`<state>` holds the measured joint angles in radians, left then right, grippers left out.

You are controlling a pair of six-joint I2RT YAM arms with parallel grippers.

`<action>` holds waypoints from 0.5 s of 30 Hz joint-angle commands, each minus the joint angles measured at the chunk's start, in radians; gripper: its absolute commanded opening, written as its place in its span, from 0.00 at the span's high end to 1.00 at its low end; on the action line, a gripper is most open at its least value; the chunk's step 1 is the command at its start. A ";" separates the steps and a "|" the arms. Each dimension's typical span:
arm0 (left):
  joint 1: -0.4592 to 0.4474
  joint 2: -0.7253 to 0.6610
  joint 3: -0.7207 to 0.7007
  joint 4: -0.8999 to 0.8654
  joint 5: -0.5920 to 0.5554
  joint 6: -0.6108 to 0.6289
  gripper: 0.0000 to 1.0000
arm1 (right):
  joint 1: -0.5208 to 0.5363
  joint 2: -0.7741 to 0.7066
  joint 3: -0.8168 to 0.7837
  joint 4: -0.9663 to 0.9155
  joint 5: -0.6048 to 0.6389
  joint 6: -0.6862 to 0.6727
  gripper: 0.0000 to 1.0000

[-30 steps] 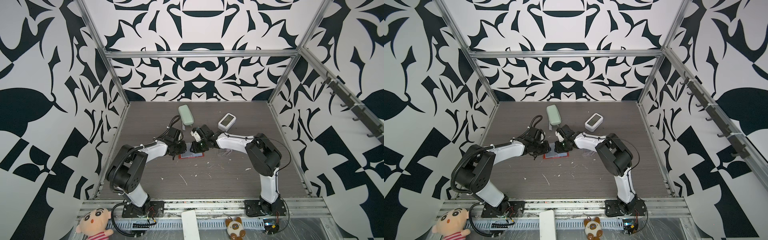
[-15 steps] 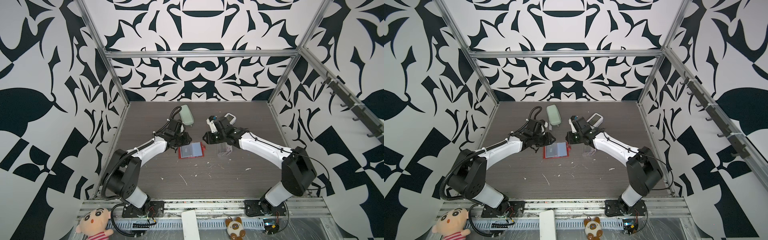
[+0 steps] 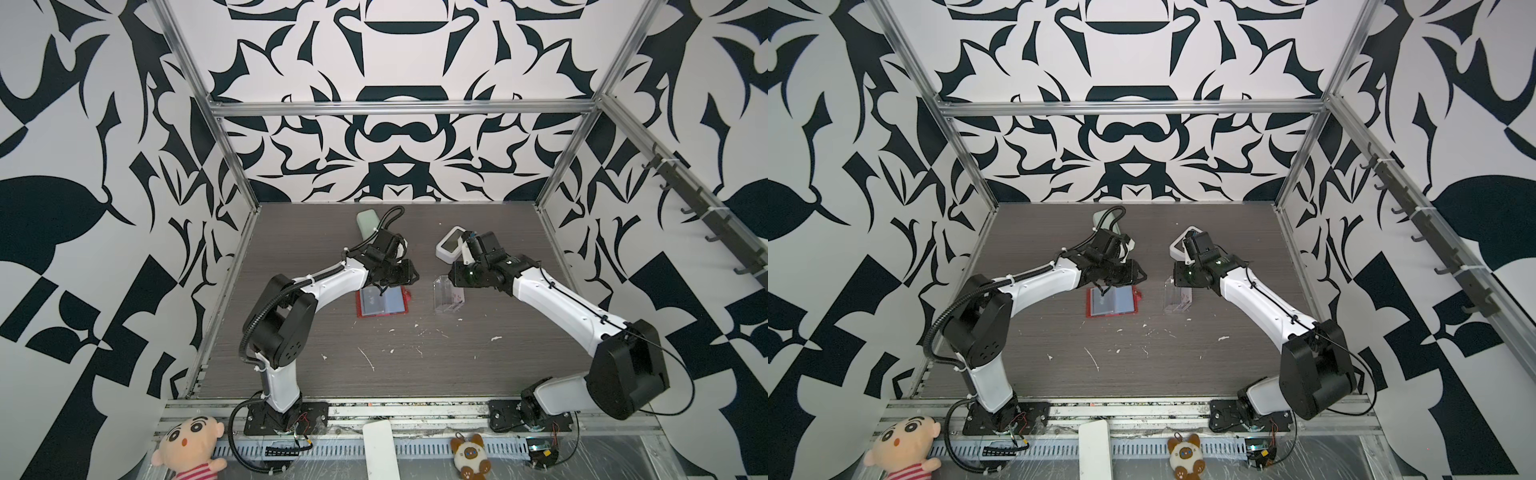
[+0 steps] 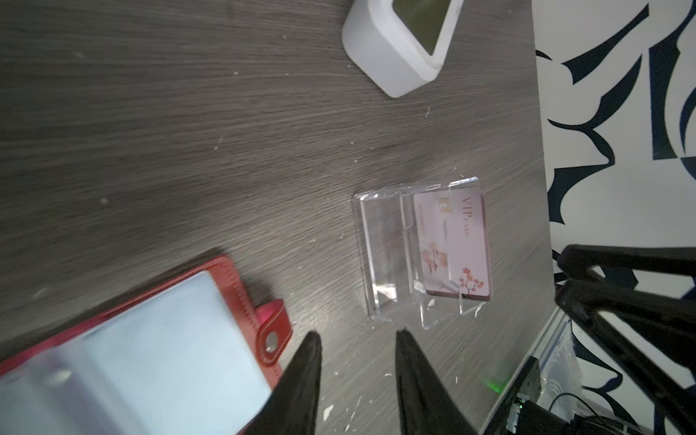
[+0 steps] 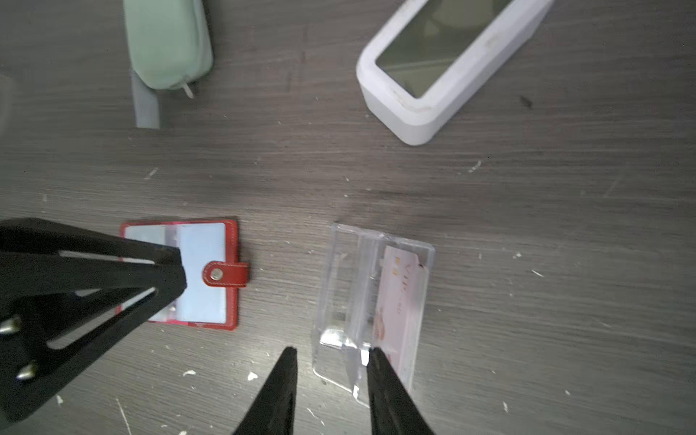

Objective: Insert credit cards into a card holder
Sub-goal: Pick up the credit card from the storage box.

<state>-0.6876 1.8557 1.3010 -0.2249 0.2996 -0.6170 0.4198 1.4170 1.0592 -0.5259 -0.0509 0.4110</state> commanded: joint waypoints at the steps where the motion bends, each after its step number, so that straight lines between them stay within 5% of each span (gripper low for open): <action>1: -0.020 0.060 0.075 -0.049 0.052 0.008 0.62 | -0.012 -0.024 0.001 -0.056 0.062 -0.029 0.62; 15: -0.053 0.263 0.239 -0.065 0.186 -0.008 0.59 | -0.062 0.053 -0.015 -0.034 0.005 -0.037 0.58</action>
<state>-0.7368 2.0823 1.5074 -0.2638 0.4362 -0.6216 0.3653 1.4673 1.0451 -0.5716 -0.0360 0.3874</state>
